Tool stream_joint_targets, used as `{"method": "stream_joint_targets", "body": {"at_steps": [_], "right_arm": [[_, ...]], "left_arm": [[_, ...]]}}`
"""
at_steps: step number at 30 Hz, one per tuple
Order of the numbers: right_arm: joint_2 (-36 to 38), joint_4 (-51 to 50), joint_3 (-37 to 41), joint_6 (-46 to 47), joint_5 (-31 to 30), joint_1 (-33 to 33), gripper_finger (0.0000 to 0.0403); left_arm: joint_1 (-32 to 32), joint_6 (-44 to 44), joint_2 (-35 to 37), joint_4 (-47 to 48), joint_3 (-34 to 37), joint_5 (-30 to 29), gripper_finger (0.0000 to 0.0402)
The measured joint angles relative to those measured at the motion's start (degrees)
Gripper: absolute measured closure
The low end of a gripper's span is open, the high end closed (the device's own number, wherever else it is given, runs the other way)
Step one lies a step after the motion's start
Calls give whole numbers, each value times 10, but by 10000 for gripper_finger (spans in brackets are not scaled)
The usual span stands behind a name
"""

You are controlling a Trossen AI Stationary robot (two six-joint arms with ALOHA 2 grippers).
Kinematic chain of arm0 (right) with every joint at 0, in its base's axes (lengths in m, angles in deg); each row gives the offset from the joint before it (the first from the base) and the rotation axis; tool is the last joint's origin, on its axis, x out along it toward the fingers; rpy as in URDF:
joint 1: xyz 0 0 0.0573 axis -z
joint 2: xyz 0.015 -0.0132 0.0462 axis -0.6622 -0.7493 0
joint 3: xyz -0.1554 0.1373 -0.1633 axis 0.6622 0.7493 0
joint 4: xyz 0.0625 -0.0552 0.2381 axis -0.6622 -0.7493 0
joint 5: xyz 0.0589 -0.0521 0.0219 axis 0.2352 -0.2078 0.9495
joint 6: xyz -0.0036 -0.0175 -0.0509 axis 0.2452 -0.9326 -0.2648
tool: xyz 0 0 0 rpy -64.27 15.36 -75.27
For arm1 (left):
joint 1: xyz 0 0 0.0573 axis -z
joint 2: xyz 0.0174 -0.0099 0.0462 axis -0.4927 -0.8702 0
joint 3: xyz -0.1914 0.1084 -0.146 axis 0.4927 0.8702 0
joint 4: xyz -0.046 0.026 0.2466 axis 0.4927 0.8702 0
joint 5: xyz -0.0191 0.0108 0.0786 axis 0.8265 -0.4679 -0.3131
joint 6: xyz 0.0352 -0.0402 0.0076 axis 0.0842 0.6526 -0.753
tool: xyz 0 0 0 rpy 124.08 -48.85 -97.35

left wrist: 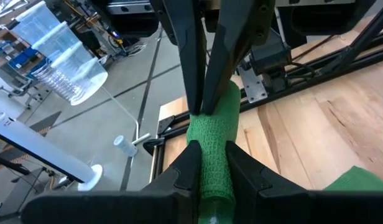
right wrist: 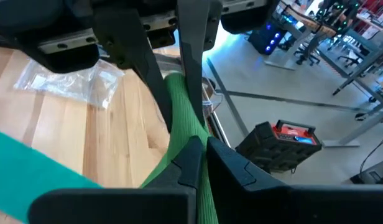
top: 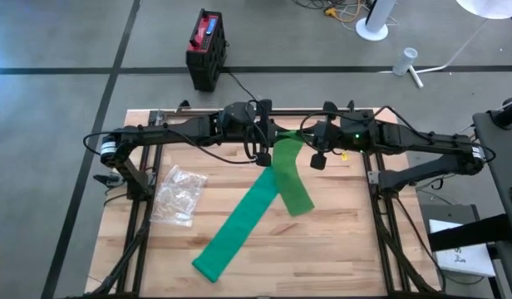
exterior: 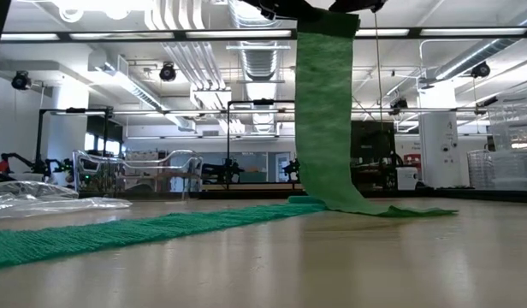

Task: Roll bandage
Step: Roll the green bandage

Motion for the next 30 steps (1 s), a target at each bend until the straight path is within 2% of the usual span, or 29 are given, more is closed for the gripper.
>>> {"method": "stream_joint_targets", "body": {"at_steps": [6,11,21,28,30], "right_arm": [[-20,46,0,-10,-1,0,384],[-18,45,0,-10,1,0,384],[40,-74,-3,40,0,0,384],[72,-50,-3,30,1,0,384],[79,-33,-3,21,20,0,384]], "left_arm": [[2,0,0,-5,1,5,361],[3,0,-1,-7,2,6,361],[4,-3,-2,-10,2,9,361],[3,-4,-1,-12,2,5,361],[3,-4,-1,-10,2,5,361]]}}
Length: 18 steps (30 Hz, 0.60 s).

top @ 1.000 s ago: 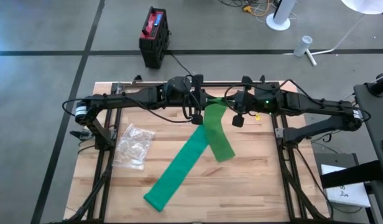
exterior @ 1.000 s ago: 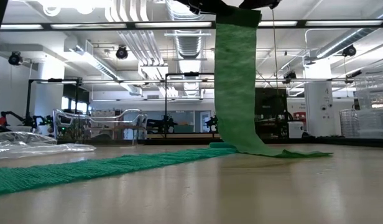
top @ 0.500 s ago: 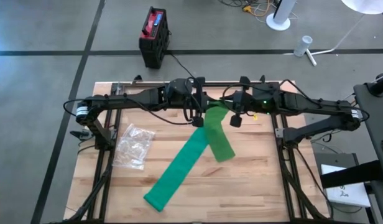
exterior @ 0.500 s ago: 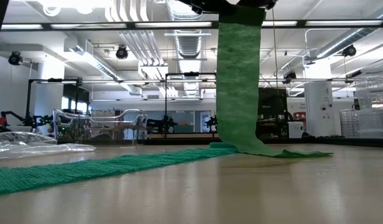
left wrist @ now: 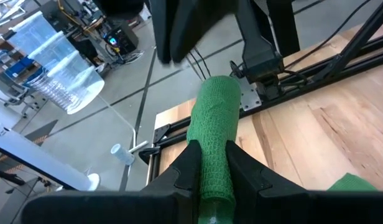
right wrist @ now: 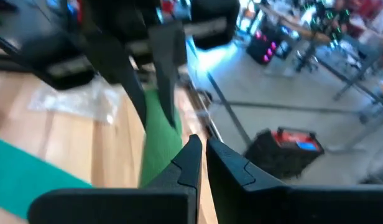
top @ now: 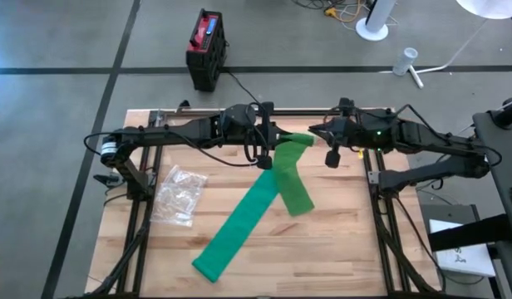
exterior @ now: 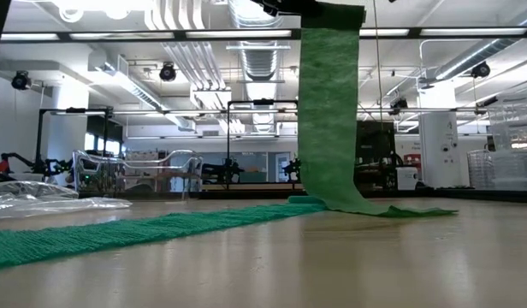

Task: Roll bandage
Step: Roll the green bandage

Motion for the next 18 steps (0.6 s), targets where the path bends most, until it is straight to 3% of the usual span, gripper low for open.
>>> {"method": "stream_joint_targets", "body": {"at_steps": [5,12,18], "right_arm": [[-7,15,1,-1,61,0,361],[-49,4,4,-3,55,0,306],[-48,-54,1,21,5,0,312]], "left_arm": [[0,0,0,-5,0,0,361],[1,0,0,-5,0,0,361],[1,0,1,6,1,-5,361]]}}
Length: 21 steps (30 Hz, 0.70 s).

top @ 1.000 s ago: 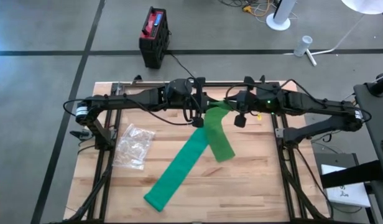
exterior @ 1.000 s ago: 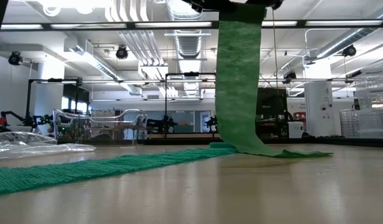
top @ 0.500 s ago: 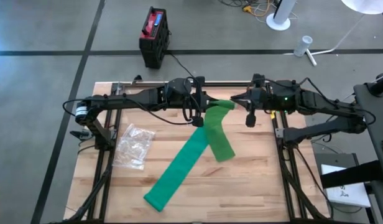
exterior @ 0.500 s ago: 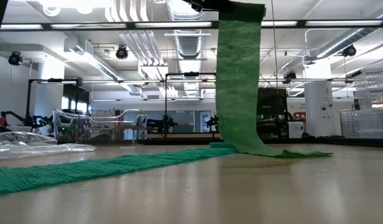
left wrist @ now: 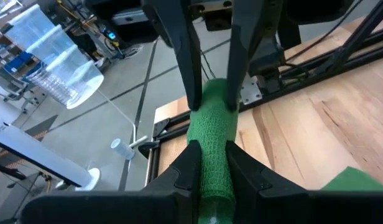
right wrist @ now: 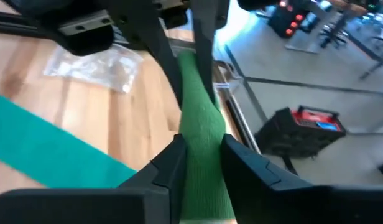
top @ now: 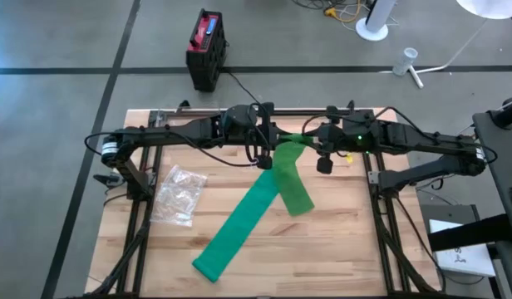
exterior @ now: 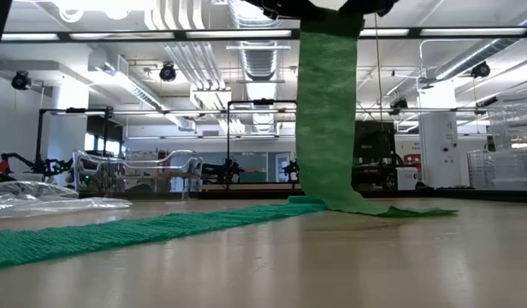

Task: Roll bandage
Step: Roll the green bandage

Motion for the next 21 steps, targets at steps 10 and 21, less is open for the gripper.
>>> {"method": "stream_joint_targets", "body": {"at_steps": [10,21], "right_arm": [[52,16,0,-6,-12,-8,332],[108,133,10,-30,45,-12,206]], "left_arm": [[0,13,8,-28,0,2,361],[0,65,8,-127,0,6,361]]}}
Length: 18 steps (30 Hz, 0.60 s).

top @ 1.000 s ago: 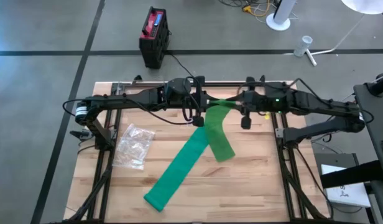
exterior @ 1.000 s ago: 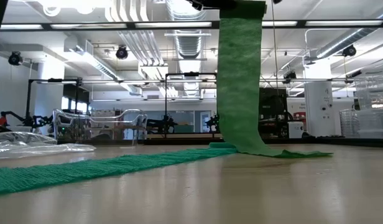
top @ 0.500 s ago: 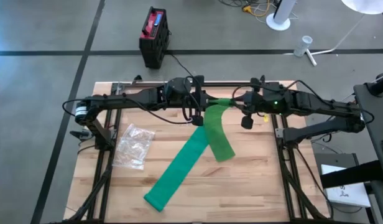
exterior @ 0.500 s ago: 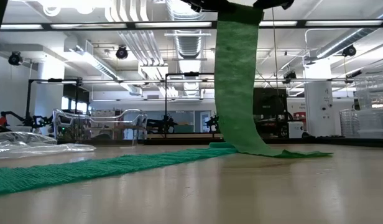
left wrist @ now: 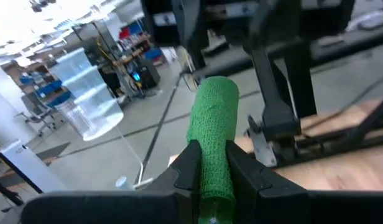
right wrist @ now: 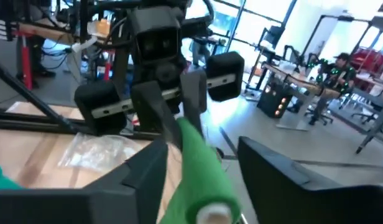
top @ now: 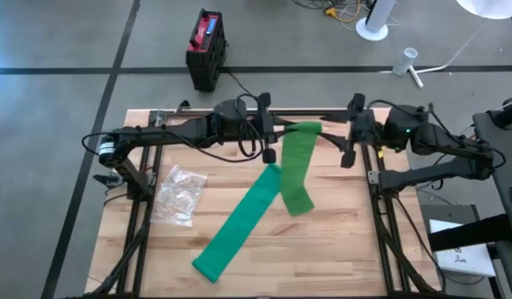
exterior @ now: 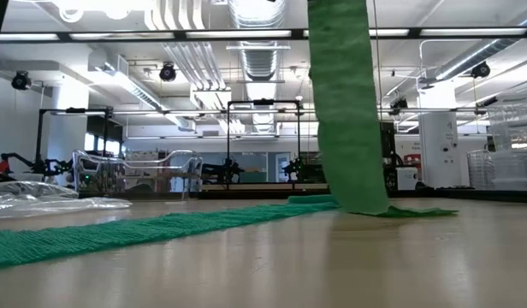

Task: Roll bandage
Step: Roll the green bandage

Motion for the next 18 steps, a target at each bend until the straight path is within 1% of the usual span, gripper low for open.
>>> {"method": "stream_joint_targets", "body": {"at_steps": [4,8,13,18], "right_arm": [[-1,0,15,20,6,0,174],[-6,12,34,39,6,0,161],[-8,31,48,49,3,0,171],[-4,26,51,32,-28,0,186]], "left_arm": [[0,-3,0,-8,0,0,361],[0,-13,-1,-1,0,-4,361],[0,-32,-2,5,0,13,361],[1,-32,-2,2,0,22,361]]}}
